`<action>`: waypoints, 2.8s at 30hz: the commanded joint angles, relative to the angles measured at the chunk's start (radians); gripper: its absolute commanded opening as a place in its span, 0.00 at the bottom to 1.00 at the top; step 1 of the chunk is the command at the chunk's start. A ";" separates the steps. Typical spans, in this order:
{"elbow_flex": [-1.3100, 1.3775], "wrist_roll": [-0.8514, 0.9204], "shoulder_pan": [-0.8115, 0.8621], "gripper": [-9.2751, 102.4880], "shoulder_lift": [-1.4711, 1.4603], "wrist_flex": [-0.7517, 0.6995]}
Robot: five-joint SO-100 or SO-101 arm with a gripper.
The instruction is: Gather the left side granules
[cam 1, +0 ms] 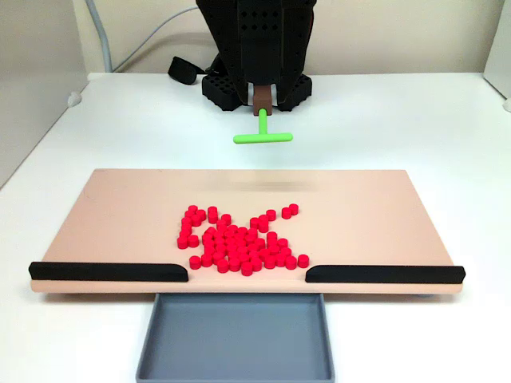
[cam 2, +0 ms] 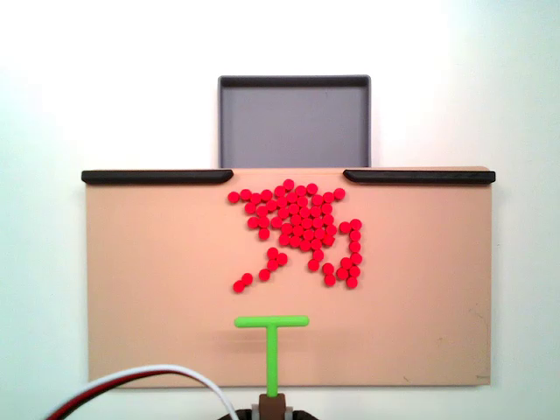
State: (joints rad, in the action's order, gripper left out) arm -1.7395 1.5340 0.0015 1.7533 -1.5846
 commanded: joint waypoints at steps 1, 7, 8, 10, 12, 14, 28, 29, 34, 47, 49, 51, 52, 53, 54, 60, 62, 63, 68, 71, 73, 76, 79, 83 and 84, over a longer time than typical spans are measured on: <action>0.009 0.003 0.005 0.08 0.025 -0.006; 0.008 0.005 0.005 0.08 0.021 -0.008; 0.008 0.005 0.005 0.08 0.021 -0.008; 0.008 0.005 0.006 0.08 0.021 -0.011; 0.008 0.003 0.006 0.08 0.021 -0.012; 0.008 0.003 0.006 0.08 0.021 -0.012; 0.008 0.005 0.009 0.08 0.023 -0.008; 0.008 0.005 0.009 0.08 0.023 -0.008; 0.009 0.006 0.009 0.08 0.023 -0.008; 0.023 0.025 0.015 0.08 0.023 -0.008; 0.023 0.026 0.017 0.08 0.028 -0.008; 0.023 0.029 0.020 0.08 0.034 -0.006; 0.023 0.031 0.023 0.08 0.040 -0.006; 0.023 0.031 0.025 0.08 0.044 -0.006; 0.023 0.031 0.026 0.08 0.049 -0.006; 0.023 0.005 0.026 0.08 0.067 0.002; 0.023 -0.014 0.026 0.08 0.069 0.014; 0.023 -0.026 0.026 0.08 0.069 0.020; 0.023 -0.087 0.026 0.08 0.086 0.060; 0.023 -0.115 0.025 0.08 0.087 0.060; 0.023 -0.160 0.017 0.08 0.089 0.060; 0.023 -0.236 0.006 0.08 0.097 0.060; 0.011 -0.327 -0.006 0.08 0.117 0.058; 0.009 -0.477 -0.041 0.08 0.140 0.048; 0.009 -0.522 -0.054 0.08 0.141 0.048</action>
State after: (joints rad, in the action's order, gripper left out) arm -1.7395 1.1075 -0.0261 1.8530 -1.5355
